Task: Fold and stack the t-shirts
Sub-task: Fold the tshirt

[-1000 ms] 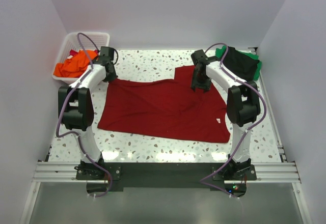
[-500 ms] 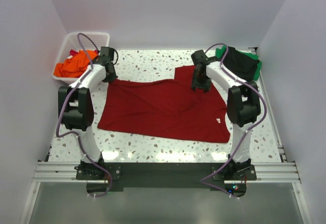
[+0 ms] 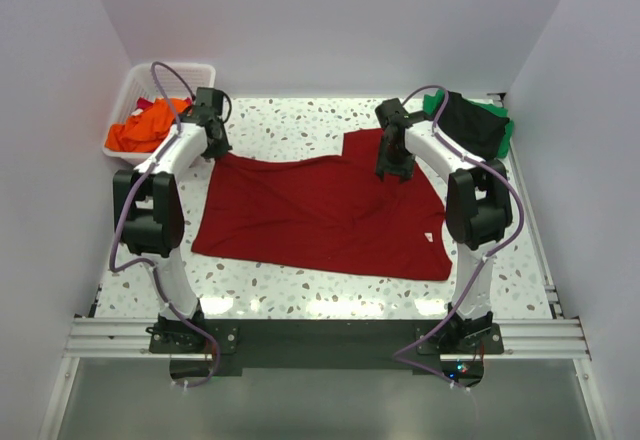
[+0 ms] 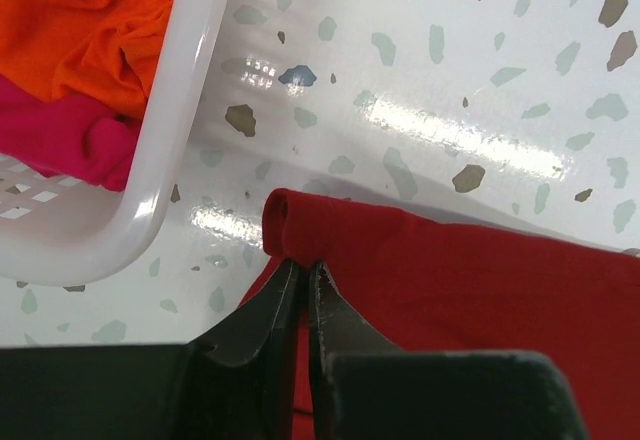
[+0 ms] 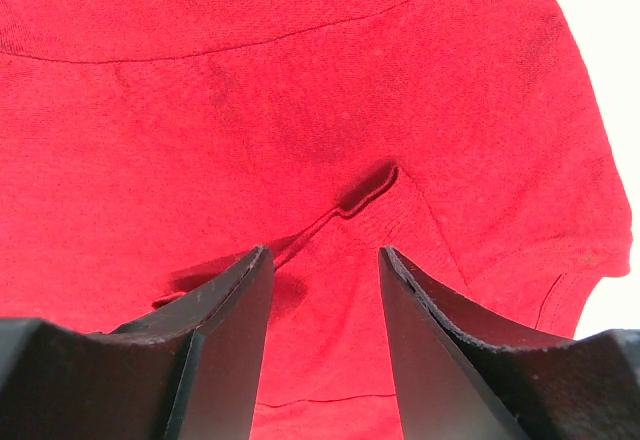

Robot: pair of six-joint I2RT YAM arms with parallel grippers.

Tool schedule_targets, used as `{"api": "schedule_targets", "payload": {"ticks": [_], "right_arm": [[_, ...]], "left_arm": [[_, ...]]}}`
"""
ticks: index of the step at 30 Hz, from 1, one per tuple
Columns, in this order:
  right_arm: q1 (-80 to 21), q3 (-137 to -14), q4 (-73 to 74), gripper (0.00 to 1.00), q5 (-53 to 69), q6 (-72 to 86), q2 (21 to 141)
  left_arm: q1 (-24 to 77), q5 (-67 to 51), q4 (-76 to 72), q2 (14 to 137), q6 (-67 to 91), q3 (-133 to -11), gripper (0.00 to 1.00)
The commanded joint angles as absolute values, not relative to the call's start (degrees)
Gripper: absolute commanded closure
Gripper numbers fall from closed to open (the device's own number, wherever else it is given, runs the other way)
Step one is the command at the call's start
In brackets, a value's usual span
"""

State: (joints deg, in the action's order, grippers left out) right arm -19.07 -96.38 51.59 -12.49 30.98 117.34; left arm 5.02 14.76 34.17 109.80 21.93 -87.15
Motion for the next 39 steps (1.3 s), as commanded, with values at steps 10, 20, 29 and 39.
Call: {"api": "schedule_targets", "payload": {"ticks": [10, 20, 29, 39], "right_arm": [[-19.0, -96.1, 51.4, 0.5, -13.1, 30.5, 113.8], [-19.0, -96.2, 51.5, 0.5, -13.1, 30.6, 114.0], [-19.0, -96.3, 51.4, 0.5, -12.7, 30.1, 114.5], [-18.8, -92.4, 50.4, 0.44, -17.1, 30.7, 116.6]], "left_arm": [[5.2, 13.3, 38.6, 110.6, 22.0, -93.5, 0.76], [5.2, 13.7, 38.8, 111.4, 22.0, -92.6, 1.0], [5.3, 14.1, 41.2, 114.8, 23.5, -90.6, 0.73], [6.2, 12.8, 35.9, 109.2, 24.8, -82.4, 0.72]]}}
